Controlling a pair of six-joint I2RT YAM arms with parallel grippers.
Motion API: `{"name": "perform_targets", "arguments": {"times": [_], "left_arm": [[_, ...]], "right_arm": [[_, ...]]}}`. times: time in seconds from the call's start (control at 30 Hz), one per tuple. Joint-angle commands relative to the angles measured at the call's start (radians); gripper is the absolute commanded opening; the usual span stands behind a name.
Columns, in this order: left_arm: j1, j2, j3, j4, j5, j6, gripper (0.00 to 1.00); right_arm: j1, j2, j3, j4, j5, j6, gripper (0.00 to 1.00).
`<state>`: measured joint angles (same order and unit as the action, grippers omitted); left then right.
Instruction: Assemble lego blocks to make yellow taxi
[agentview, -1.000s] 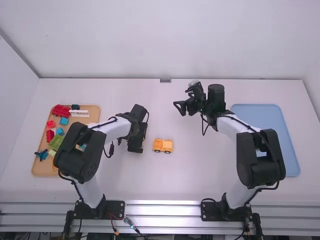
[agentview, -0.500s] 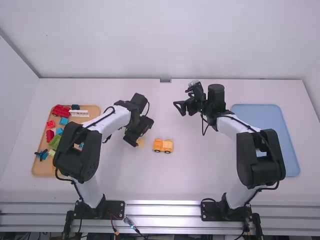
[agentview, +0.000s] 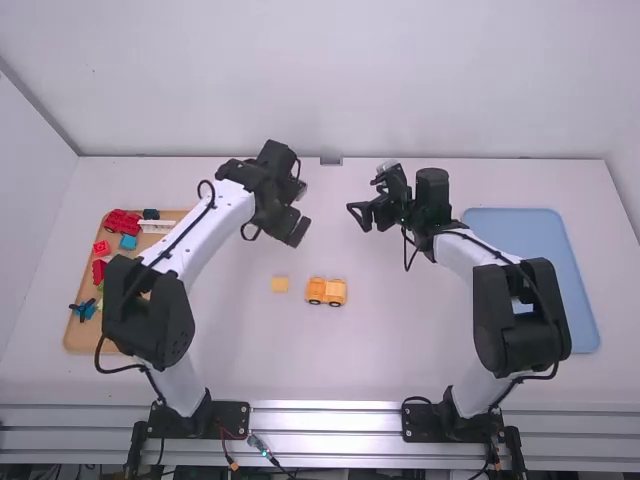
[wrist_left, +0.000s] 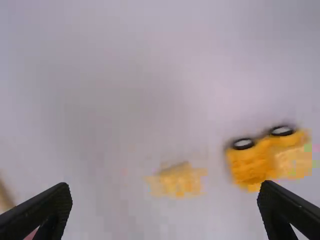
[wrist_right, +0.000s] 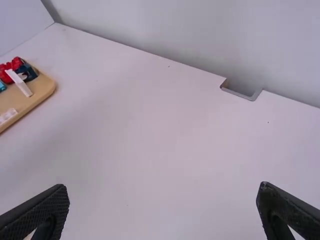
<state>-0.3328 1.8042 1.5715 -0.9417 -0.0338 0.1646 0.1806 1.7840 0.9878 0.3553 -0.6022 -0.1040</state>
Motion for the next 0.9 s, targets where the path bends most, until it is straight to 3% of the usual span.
{"name": "perform_targets", "arguments": {"times": [0.0, 0.33, 0.6, 0.67, 0.87], "left_arm": [[0.0, -0.013, -0.014, -0.002, -0.148, 0.4, 0.99], [0.011, -0.013, -0.039, 0.005, -0.039, 0.869, 0.99], [0.123, -0.013, -0.048, -0.135, 0.399, 1.364, 0.99], [0.148, -0.013, -0.057, -0.137, 0.459, 1.41, 0.99], [0.325, -0.013, -0.211, -0.021, 0.877, 1.581, 0.99]], "right_arm": [[0.005, 0.0, 0.027, 0.002, -0.002, 0.003, 0.99], [0.001, 0.0, 0.027, 0.026, -0.002, 0.003, 0.99], [-0.003, 0.0, 0.027, 0.032, -0.002, 0.003, 0.99], [-0.005, 0.0, 0.027, 0.033, -0.002, 0.003, 0.99], [-0.01, 0.0, 0.027, 0.032, -0.002, 0.003, 0.99]]}}
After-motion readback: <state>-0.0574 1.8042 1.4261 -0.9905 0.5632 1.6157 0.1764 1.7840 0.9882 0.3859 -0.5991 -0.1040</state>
